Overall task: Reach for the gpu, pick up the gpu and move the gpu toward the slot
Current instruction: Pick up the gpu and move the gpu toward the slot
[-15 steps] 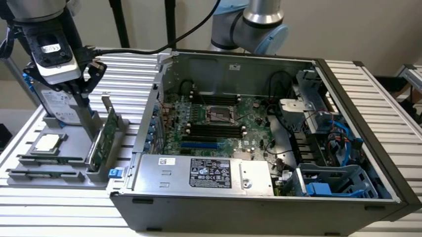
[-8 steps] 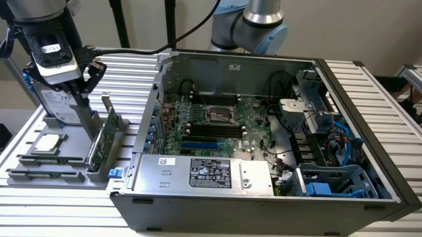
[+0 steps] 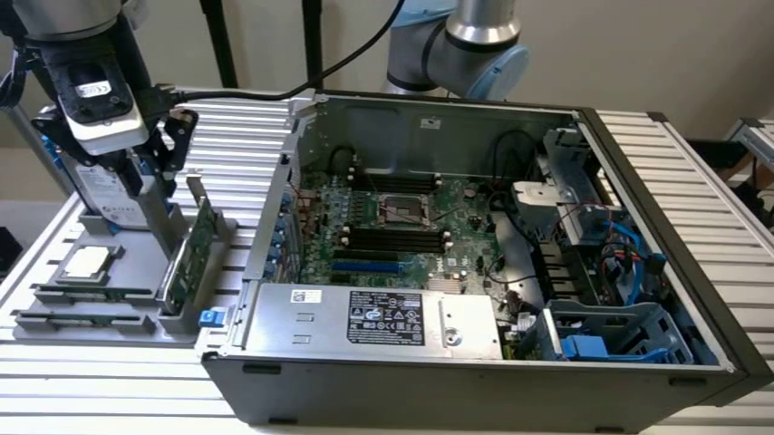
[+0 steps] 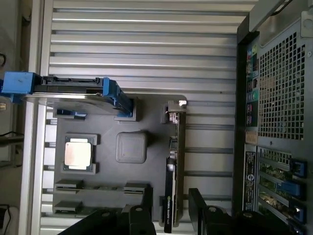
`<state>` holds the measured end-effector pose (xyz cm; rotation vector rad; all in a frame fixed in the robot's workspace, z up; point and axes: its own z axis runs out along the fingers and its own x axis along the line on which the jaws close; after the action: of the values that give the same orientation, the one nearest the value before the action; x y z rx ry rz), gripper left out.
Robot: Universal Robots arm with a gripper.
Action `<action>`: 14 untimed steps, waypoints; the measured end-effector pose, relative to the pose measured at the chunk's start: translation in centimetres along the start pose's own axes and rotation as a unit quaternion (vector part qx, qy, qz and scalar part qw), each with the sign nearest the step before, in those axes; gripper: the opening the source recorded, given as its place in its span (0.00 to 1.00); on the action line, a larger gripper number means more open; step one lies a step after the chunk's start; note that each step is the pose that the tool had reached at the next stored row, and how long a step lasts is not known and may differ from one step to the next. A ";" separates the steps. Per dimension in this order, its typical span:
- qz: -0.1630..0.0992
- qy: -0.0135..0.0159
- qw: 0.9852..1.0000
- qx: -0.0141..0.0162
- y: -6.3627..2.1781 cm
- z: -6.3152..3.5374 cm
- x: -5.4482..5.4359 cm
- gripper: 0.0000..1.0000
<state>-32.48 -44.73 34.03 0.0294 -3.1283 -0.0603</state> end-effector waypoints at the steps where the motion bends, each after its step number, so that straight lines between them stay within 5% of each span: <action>1: 0.000 0.000 1.000 0.000 0.00 0.12 0.0 0.42; 14: 0.000 0.000 1.000 0.000 -0.18 2.47 0.0 0.42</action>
<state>-32.48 -44.82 31.55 0.0294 -3.1290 -0.0601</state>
